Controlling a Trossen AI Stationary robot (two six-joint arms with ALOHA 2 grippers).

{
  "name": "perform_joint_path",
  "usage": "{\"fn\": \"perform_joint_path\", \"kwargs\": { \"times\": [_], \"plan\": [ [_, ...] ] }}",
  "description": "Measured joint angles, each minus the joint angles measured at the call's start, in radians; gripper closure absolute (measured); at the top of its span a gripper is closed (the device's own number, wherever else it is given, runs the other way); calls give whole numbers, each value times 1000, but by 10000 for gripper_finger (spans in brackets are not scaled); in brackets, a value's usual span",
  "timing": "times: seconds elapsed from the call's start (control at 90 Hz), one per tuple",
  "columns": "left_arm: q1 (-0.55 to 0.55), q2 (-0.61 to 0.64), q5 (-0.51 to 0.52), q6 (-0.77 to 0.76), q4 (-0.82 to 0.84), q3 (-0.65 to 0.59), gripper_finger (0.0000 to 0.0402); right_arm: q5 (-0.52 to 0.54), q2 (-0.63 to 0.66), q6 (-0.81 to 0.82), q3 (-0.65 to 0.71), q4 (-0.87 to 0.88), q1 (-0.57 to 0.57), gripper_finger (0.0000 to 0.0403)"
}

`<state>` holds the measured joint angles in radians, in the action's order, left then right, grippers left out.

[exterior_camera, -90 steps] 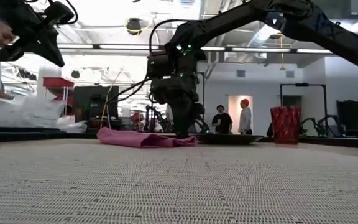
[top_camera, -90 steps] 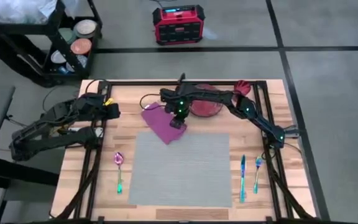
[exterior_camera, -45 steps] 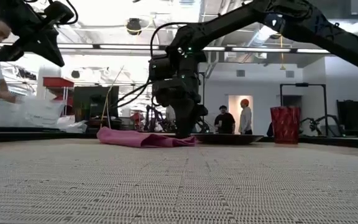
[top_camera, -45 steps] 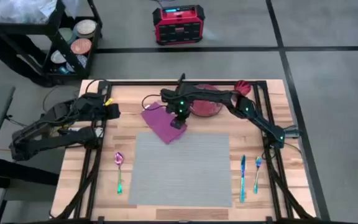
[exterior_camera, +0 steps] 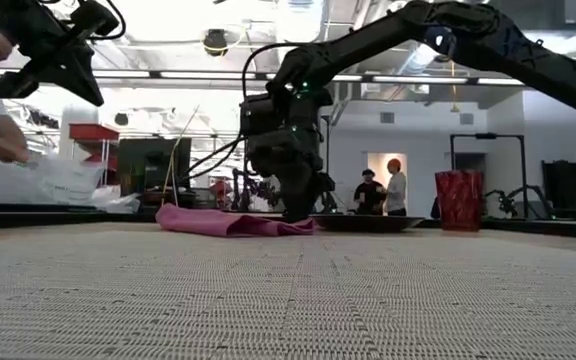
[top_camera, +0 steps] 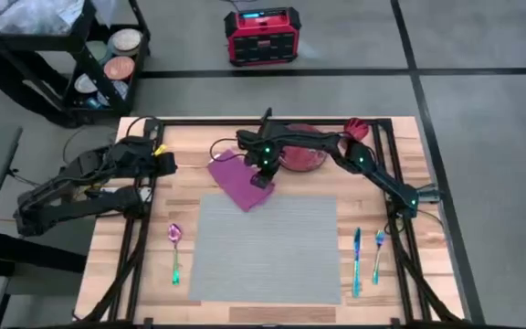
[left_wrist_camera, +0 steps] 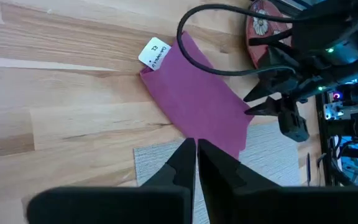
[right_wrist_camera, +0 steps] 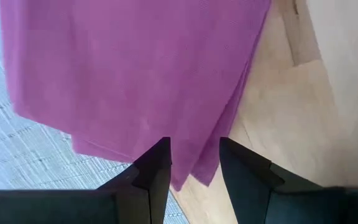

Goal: Set table place
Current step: Put the violet table napkin on the gray table mat

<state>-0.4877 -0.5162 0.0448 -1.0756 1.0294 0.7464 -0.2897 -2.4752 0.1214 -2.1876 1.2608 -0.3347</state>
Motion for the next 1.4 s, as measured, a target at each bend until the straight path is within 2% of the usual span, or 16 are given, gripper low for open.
{"fn": "perform_joint_path", "kwargs": {
  "times": [0.144,0.278,0.444,0.567,0.756,0.933,1.144,1.233,1.4],
  "plan": [
    [0,0,-18,5,0,0,402,-7,0,17,47,-35,0,280],
    [0,1,-26,8,0,0,402,-116,9,44,135,-58,-7,280],
    [0,1,-30,23,0,0,402,-121,10,49,162,-73,-9,282],
    [0,1,-30,31,0,0,402,-111,4,58,126,-56,-9,307],
    [0,1,-30,32,-1,0,402,-96,-5,46,70,-44,-2,393],
    [0,1,-29,47,0,0,402,-95,-5,28,-8,18,10,402],
    [0,1,-22,49,0,0,402,-97,8,2,-170,112,24,403],
    [0,0,-19,49,-2,0,402,-86,54,2,-142,102,29,403],
    [0,0,-19,50,-24,0,402,25,91,-14,-142,210,13,403]
  ]
}}
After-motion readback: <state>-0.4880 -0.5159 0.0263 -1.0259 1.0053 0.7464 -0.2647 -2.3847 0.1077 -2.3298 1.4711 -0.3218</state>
